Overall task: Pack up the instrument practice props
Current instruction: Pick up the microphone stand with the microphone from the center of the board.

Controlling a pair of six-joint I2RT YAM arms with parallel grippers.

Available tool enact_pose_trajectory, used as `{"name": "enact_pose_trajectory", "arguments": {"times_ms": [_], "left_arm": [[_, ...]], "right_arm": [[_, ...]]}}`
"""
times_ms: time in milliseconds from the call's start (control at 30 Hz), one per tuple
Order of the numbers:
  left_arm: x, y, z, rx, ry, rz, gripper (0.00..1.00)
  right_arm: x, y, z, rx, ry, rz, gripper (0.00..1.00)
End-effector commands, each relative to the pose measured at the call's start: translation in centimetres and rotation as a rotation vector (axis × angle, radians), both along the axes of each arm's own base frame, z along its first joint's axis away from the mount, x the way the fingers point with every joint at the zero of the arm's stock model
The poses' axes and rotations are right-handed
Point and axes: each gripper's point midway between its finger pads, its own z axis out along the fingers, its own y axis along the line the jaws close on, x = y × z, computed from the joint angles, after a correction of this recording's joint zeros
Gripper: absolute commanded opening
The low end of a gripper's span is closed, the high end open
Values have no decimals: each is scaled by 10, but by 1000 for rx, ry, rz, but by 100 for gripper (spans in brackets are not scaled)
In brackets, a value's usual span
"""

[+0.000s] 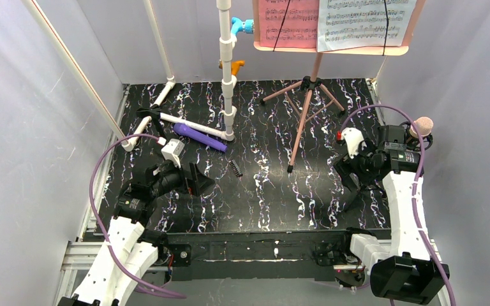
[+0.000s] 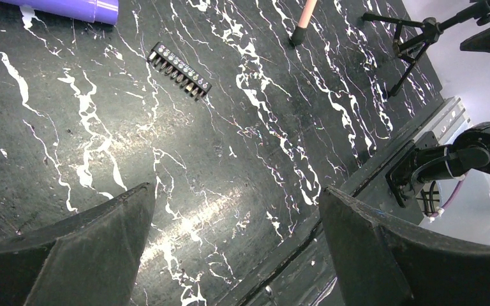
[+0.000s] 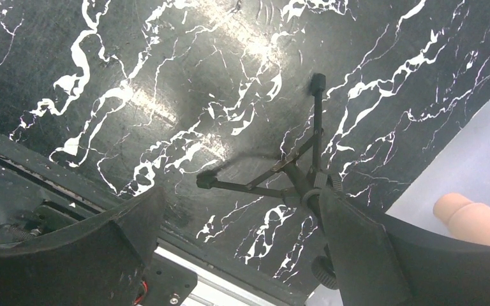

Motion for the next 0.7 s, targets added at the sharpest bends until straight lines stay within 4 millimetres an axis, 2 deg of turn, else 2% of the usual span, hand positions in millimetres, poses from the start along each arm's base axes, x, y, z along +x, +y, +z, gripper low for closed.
{"name": "enact_pose_trajectory", "arguments": {"times_ms": [0, 367, 667], "left_arm": [[-1, -1, 14, -1, -35, -13, 100], [-2, -1, 15, -3, -43, -15, 100], [-3, 0, 20, -7, -64, -12, 100]], "right_arm": [[7, -8, 14, 0, -44, -45, 100], [14, -29, 24, 69, -58, -119, 100], [21, -27, 50, 182, -94, -139, 100]]}}
